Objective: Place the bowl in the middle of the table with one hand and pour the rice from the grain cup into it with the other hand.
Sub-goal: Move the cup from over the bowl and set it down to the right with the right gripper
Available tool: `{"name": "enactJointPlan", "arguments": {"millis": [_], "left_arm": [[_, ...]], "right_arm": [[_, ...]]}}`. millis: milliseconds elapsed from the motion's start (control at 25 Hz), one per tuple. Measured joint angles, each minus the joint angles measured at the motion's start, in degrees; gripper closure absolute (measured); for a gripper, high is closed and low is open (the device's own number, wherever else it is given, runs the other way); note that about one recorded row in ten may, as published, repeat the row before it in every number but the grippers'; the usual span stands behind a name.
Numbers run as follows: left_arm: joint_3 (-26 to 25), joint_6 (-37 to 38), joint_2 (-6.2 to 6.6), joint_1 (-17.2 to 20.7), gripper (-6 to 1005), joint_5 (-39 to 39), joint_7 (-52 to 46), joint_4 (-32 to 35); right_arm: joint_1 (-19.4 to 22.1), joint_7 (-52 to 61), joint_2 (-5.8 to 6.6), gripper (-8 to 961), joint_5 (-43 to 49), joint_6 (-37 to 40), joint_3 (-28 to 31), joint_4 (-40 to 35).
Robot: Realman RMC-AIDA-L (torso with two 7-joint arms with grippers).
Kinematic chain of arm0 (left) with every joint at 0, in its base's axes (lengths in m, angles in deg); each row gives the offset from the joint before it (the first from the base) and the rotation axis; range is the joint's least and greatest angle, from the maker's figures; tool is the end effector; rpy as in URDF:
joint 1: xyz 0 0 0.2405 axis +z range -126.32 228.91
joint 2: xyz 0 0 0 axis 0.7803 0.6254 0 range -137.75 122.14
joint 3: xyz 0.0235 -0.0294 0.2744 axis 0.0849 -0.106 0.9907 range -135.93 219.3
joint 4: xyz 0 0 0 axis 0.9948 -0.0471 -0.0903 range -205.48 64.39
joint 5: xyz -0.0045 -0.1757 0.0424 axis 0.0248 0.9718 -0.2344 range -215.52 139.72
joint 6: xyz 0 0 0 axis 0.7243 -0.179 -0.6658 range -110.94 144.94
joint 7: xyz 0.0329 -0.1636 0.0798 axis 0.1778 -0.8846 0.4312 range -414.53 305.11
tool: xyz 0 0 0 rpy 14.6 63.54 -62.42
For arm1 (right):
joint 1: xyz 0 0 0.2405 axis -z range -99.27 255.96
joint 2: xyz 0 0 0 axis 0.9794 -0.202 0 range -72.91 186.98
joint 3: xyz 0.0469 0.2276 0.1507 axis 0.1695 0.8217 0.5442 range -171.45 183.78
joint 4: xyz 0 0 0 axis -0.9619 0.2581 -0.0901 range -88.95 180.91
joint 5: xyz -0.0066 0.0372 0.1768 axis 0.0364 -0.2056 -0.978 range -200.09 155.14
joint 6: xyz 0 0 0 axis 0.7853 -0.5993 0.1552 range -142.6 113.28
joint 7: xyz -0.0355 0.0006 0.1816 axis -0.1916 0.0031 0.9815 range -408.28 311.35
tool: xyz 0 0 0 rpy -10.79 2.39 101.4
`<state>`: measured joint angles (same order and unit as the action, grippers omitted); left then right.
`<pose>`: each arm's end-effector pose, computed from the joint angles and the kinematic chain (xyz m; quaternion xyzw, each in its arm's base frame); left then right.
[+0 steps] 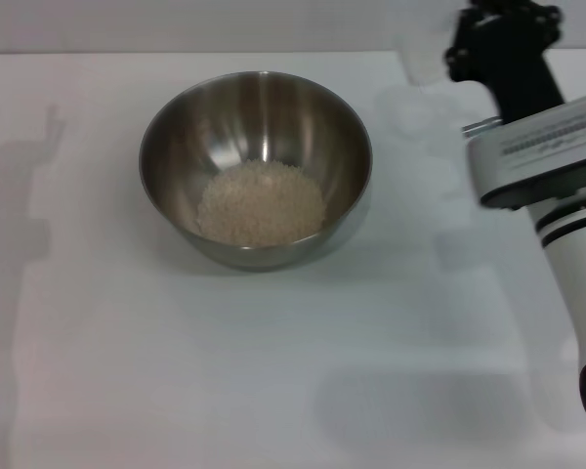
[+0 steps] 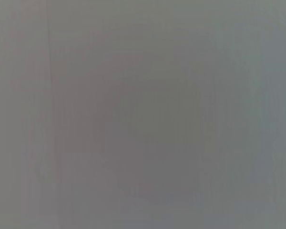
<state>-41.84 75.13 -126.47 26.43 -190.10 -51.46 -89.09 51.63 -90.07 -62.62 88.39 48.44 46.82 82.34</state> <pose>-0.3209 0.3990 0.0443 -0.6276 -0.1993 -0.2637 0.7049 0.2168 0.3891 -0.0320 -0.6907 0.0580 0.2288 0.6835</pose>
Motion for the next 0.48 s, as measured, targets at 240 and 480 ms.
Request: {"name": "enactJointPlan", "arguments": {"millis": [240, 480], "left_arm": [[0.6, 0.0, 0.04, -0.1, 170, -0.1, -0.1, -0.5], [0.7, 0.2, 0.1, -0.6, 170, -0.1, 0.5, -0.5]], "right_arm": [[0.7, 0.5, 0.03, 943, -8.7, -0.5, -0.2, -0.1], [0.4, 4.8, 0.23, 943, -13.4, -6.2, -0.3, -3.3]]}}
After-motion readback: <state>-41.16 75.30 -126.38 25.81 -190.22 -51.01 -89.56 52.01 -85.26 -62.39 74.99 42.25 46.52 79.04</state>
